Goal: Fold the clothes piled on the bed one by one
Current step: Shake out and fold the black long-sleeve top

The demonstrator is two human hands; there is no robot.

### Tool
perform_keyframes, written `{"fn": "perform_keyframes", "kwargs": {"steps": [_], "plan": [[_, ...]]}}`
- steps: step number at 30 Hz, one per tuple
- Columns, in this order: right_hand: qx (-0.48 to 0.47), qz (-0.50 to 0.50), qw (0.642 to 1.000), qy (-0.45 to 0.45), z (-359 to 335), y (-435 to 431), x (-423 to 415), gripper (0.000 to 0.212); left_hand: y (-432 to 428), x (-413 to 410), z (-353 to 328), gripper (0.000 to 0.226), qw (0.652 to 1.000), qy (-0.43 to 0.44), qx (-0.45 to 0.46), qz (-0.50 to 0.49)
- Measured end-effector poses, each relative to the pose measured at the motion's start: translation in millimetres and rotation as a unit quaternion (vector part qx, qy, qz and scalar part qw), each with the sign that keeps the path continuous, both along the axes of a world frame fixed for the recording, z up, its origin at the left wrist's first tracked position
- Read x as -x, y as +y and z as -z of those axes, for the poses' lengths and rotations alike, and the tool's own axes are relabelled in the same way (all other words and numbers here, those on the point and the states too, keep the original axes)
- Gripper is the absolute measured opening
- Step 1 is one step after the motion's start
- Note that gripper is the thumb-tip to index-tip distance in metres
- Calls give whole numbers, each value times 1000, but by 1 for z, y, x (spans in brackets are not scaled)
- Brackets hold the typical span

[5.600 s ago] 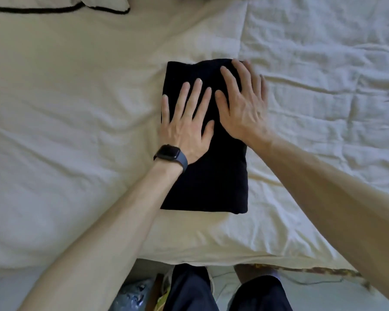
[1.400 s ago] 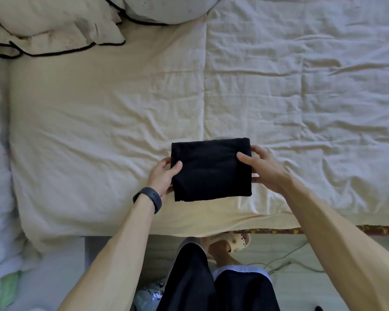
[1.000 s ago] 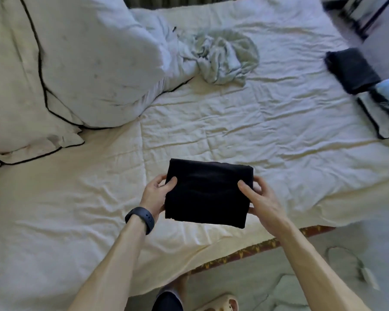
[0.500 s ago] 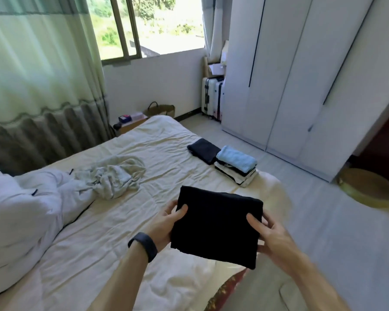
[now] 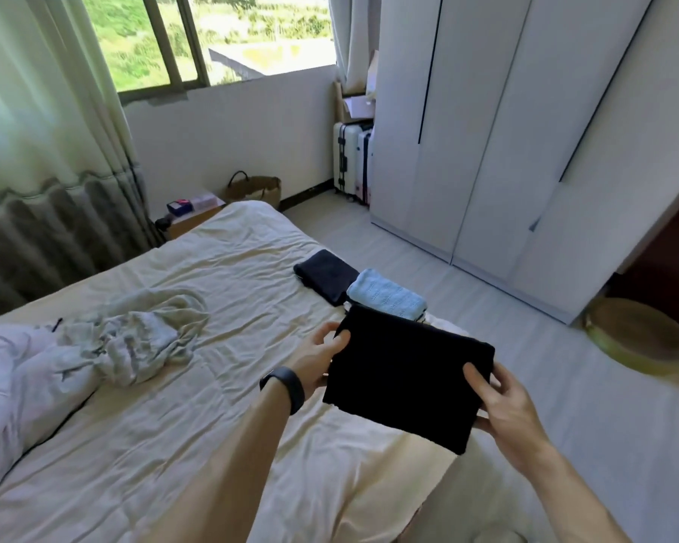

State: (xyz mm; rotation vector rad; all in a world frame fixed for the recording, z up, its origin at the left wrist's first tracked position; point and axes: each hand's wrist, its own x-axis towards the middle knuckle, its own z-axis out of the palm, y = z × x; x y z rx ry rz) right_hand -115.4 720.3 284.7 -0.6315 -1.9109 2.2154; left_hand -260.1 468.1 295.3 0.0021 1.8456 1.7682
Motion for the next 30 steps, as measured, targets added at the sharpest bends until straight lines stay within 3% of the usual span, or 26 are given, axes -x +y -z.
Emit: {"fn": "perform_keyframes", "kwargs": {"steps": [14, 19, 24, 30], "plan": [[32, -8, 997, -74, 69, 115, 159, 15, 110, 125, 71, 7, 978, -79, 45, -189], [61, -52, 989, -122, 111, 176, 218, 17, 174, 171, 107, 8, 972, -99, 87, -195], [96, -86, 972, -196, 146, 223, 250, 25, 231, 202, 121, 20, 954, -183, 166, -169], [133, -90, 955, -248, 171, 228, 301, 20, 248, 269, 127, 18, 948, -141, 237, -157]]}}
